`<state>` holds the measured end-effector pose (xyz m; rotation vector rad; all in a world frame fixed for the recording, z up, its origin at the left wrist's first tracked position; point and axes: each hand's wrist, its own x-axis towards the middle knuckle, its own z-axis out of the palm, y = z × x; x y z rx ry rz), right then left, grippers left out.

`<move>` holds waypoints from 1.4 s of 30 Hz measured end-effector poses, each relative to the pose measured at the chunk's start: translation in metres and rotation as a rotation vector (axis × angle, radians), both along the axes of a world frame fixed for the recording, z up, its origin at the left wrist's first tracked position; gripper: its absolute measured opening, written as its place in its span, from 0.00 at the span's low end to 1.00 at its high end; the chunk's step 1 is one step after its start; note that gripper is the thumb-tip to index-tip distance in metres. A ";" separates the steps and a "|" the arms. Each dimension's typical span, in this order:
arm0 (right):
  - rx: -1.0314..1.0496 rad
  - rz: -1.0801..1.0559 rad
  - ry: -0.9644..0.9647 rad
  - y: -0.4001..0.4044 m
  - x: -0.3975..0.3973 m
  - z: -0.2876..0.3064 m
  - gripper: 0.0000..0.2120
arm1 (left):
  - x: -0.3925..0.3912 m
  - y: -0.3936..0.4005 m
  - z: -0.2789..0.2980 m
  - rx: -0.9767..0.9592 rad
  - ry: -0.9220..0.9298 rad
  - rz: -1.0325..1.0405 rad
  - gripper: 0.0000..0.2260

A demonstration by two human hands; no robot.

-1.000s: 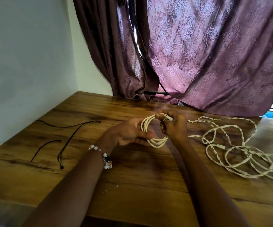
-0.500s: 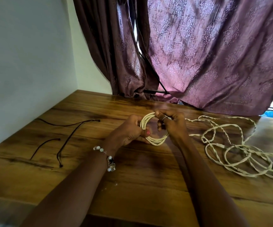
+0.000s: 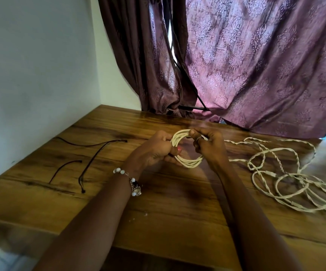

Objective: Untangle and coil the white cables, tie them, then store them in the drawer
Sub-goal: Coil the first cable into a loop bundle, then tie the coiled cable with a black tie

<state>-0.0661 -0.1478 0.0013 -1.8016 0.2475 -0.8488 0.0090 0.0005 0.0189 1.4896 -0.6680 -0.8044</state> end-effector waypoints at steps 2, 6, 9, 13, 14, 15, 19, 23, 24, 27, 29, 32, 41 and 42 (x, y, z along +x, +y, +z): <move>0.015 -0.031 -0.033 0.003 0.000 0.000 0.07 | -0.001 0.004 0.001 -0.001 0.015 -0.008 0.13; 0.019 -0.039 -0.054 0.011 0.003 -0.004 0.07 | -0.007 0.017 -0.001 -0.012 0.062 -0.001 0.13; -0.026 -0.007 -0.020 0.020 0.005 -0.005 0.08 | -0.013 0.035 0.000 -0.029 0.067 -0.006 0.12; 0.000 0.071 0.005 0.045 0.005 -0.002 0.05 | -0.015 0.069 0.001 0.013 0.054 -0.042 0.13; 0.032 0.080 -0.006 0.051 0.005 -0.002 0.05 | -0.014 0.077 0.002 0.031 0.020 -0.046 0.14; 0.070 0.088 -0.017 0.058 0.006 -0.002 0.05 | -0.012 0.089 0.003 0.050 -0.036 -0.019 0.13; 0.179 0.099 -0.041 0.075 0.004 -0.003 0.07 | 0.003 0.132 0.009 0.024 -0.256 0.409 0.10; 0.240 0.093 -0.018 0.088 -0.002 -0.007 0.05 | 0.026 0.186 0.007 0.518 -0.797 0.797 0.08; 0.260 0.094 -0.018 0.089 -0.003 -0.007 0.05 | 0.031 0.196 0.005 0.673 -0.843 0.796 0.09; 0.323 0.094 -0.029 0.093 -0.004 -0.006 0.06 | 0.033 0.210 -0.005 0.906 -0.849 0.712 0.14; 0.340 0.097 -0.031 0.095 -0.006 -0.006 0.07 | 0.033 0.210 -0.011 0.901 -0.897 0.731 0.10; 0.330 0.096 -0.022 0.096 -0.011 -0.006 0.08 | 0.036 0.210 -0.015 0.910 -0.991 0.760 0.07; 0.270 0.098 -0.059 0.072 -0.009 0.000 0.05 | 0.022 0.165 0.021 0.375 -0.644 0.644 0.12; 0.248 0.086 -0.064 0.068 -0.007 0.002 0.05 | 0.011 0.153 0.030 0.246 -0.552 0.580 0.10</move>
